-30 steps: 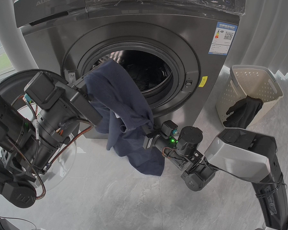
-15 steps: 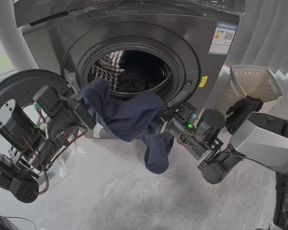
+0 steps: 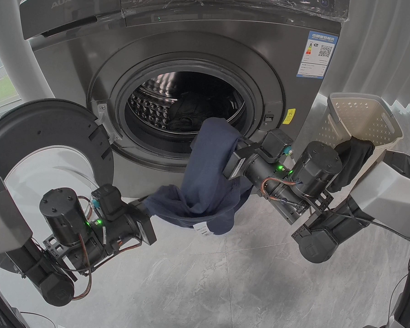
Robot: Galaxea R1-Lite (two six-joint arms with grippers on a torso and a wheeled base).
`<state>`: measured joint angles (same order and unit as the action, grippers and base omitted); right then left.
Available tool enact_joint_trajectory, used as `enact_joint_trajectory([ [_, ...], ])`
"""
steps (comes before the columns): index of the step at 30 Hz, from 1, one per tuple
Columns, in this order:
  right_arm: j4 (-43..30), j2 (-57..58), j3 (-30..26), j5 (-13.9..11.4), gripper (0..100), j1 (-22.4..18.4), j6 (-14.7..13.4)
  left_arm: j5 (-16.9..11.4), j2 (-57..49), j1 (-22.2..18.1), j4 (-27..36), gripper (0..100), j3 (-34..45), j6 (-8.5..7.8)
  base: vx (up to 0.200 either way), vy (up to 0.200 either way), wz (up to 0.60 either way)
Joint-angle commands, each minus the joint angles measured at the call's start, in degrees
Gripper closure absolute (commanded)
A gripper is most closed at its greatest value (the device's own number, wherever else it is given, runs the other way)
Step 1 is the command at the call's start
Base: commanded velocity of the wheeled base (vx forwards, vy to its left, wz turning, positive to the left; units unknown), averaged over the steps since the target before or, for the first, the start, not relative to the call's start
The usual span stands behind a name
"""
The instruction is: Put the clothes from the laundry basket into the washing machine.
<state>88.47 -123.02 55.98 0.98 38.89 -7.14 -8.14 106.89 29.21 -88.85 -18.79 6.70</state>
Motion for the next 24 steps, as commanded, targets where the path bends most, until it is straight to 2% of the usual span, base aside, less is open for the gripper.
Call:
enact_joint_trajectory([
  [1,0.04,0.58,0.01,0.08,100,0.49,-0.06,-0.91,4.38,0.23,-0.10,100,1.30,-0.11,0.000,0.000,0.00],
  [6,0.04,0.50,0.45,0.17,100,0.75,0.02,-1.17,5.17,-0.20,-0.10,100,1.47,-0.20,0.000,0.000,0.00],
  [7,0.04,0.50,0.53,0.17,100,0.75,0.02,-1.17,5.35,-0.29,-0.10,0,1.56,-0.29,0.000,0.000,0.00],
  [11,0.04,0.58,0.62,0.17,100,0.66,-0.06,-1.17,6.05,-0.29,-0.01,0,2.17,-0.20,0.000,0.000,0.00],
  [14,-0.05,0.58,0.71,0.17,100,0.66,0.02,-1.09,7.90,-0.38,0.08,0,5.60,-0.29,0.000,0.000,0.00],
  [16,-0.05,0.41,1.06,0.17,100,0.66,0.02,-1.17,9.22,-0.03,0.08,0,8.24,-1.17,0.000,0.000,0.00],
  [19,0.04,0.23,1.15,0.17,100,0.75,-0.06,-1.61,10.01,0.76,-0.10,0,11.14,-4.42,0.000,0.000,0.00],
  [24,0.04,0.23,0.89,0.26,100,1.45,-0.24,-3.55,6.05,2.52,-0.01,0,13.42,-5.30,0.000,0.000,0.00],
])
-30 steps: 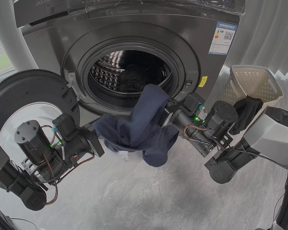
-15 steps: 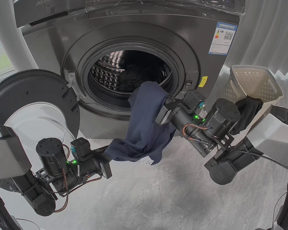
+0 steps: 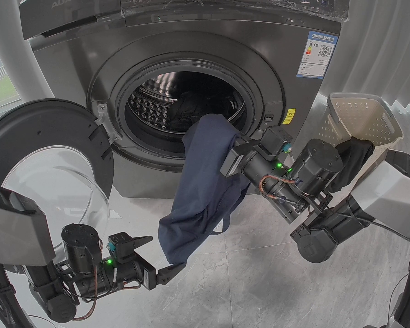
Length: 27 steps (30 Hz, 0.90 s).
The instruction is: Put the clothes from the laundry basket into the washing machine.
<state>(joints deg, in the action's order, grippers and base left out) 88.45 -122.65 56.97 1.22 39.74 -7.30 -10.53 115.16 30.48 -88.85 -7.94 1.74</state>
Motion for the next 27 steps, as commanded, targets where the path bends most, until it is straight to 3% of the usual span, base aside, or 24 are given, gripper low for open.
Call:
enact_joint_trajectory([
  [1,0.05,-0.13,-0.01,0.10,100,0.60,0.01,-1.60,-3.02,1.25,-0.01,0,3.01,-0.42,0.000,0.000,0.00],
  [9,-0.04,-0.13,0.43,0.28,100,0.86,0.10,-5.81,-5.56,1.87,-0.01,0,5.56,-1.13,0.000,0.000,0.00],
  [16,-0.04,-0.13,0.07,1.33,100,3.68,0.01,-3.00,0.15,2.83,0.08,0,-11.84,-0.34,0.000,0.000,0.00],
  [22,-0.04,-0.13,-0.01,1.42,100,3.68,0.01,-1.68,7.09,2.31,0.08,0,-24.32,-0.25,0.000,0.000,0.00],
  [27,-0.04,0.13,-0.01,1.42,100,4.56,0.01,-1.60,10.52,0.99,0.08,0,-30.12,0.63,0.000,0.000,0.00],
])
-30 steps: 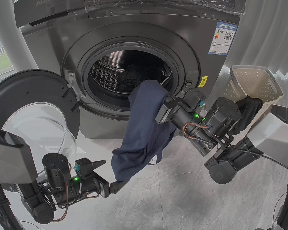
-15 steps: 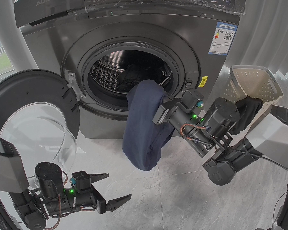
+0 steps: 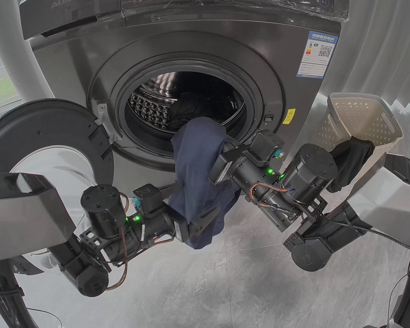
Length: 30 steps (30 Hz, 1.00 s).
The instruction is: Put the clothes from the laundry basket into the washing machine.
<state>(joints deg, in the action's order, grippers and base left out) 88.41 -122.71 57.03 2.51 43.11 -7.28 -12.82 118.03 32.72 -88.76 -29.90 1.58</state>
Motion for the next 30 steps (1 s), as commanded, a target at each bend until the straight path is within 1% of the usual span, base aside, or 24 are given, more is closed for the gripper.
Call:
enact_joint_trajectory([
  [1,0.01,0.28,-0.07,0.13,100,1.45,-0.02,0.61,8.27,-1.34,0.08,0,-9.30,1.32,0.000,0.000,0.00],
  [3,-0.08,0.45,-0.07,0.13,100,1.98,-0.02,0.78,9.94,-1.43,0.08,0,-11.58,1.93,0.000,0.000,0.00],
  [11,-0.08,2.21,-1.04,0.21,100,4.00,-0.46,1.75,14.60,-3.72,-0.01,0,-17.12,1.93,0.000,0.000,0.00],
  [13,-0.08,2.92,-1.74,0.30,100,4.44,-0.46,3.60,15.48,-4.51,-0.01,0,-20.02,2.02,0.000,0.000,0.00],
  [14,-0.08,3.00,-2.01,0.30,100,4.53,-0.54,4.04,15.65,-4.68,-0.01,0,-20.55,2.02,0.000,0.000,0.00],
  [19,0.01,3.09,-3.33,0.39,100,4.71,-0.81,5.09,16.09,-4.59,-0.01,0,-22.30,2.46,0.000,0.000,0.00],
  [21,0.01,3.09,-3.33,0.65,100,4.71,-0.81,5.97,16.09,-4.59,-0.01,0,-22.92,2.46,0.000,0.000,0.00],
  [22,0.01,3.09,-3.33,0.65,100,4.62,-0.81,6.41,16.09,-4.68,-0.10,100,-23.18,2.46,0.000,0.000,0.00],
  [23,0.01,3.09,-3.33,0.65,100,4.62,-0.81,6.41,16.09,-4.68,-0.10,100,-23.18,2.46,0.000,0.000,0.00],
  [24,0.01,3.09,-3.33,0.74,100,4.53,-0.90,7.29,16.00,-4.77,-0.10,100,-23.62,2.55,0.000,0.000,0.00],
  [27,0.01,3.18,-3.50,0.74,100,3.65,-0.90,7.81,15.56,-5.12,-0.10,100,-23.89,2.81,0.000,0.000,0.00],
  [30,0.01,3.71,-4.21,0.83,100,1.45,-1.07,8.17,14.77,-5.39,-0.19,100,-23.53,3.42,0.000,0.000,0.00],
])
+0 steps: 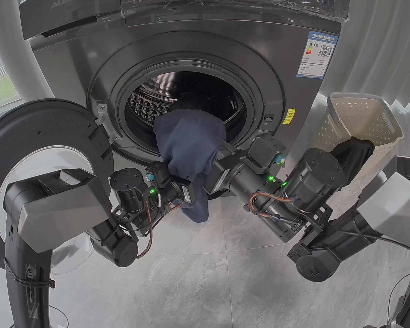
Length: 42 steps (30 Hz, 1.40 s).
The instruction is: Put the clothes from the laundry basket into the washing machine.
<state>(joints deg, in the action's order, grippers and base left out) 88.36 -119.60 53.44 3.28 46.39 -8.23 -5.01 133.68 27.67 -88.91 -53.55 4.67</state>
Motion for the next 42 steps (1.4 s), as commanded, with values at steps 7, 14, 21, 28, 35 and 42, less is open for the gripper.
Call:
enact_joint_trajectory([
  [7,0.15,0.16,-3.87,0.50,100,-8.15,-0.21,2.20,-8.53,-0.87,0.05,100,4.25,2.01,0.000,0.000,0.00],
  [14,0.15,0.16,-3.70,0.32,100,-7.54,-0.21,2.20,-12.13,0.28,0.05,100,9.26,1.92,0.000,0.000,0.00],
  [21,0.15,1.48,-5.98,0.41,0,-7.19,-0.65,2.29,-12.83,0.36,0.05,100,10.93,2.01,0.000,0.000,0.00],
  [28,0.15,4.73,-22.51,-3.81,0,-8.06,2.87,2.64,-19.34,-0.07,0.14,100,13.30,3.59,0.000,0.000,0.00],
  [35,0.06,8.07,-30.86,-8.46,0,-10.35,3.48,2.20,-26.28,0.19,0.14,100,25.52,3.59,0.000,0.000,0.00],
  [42,0.15,7.63,-33.14,-8.46,0,-11.58,3.66,2.20,-26.37,0.54,0.05,100,28.42,2.89,0.000,0.000,0.00],
])
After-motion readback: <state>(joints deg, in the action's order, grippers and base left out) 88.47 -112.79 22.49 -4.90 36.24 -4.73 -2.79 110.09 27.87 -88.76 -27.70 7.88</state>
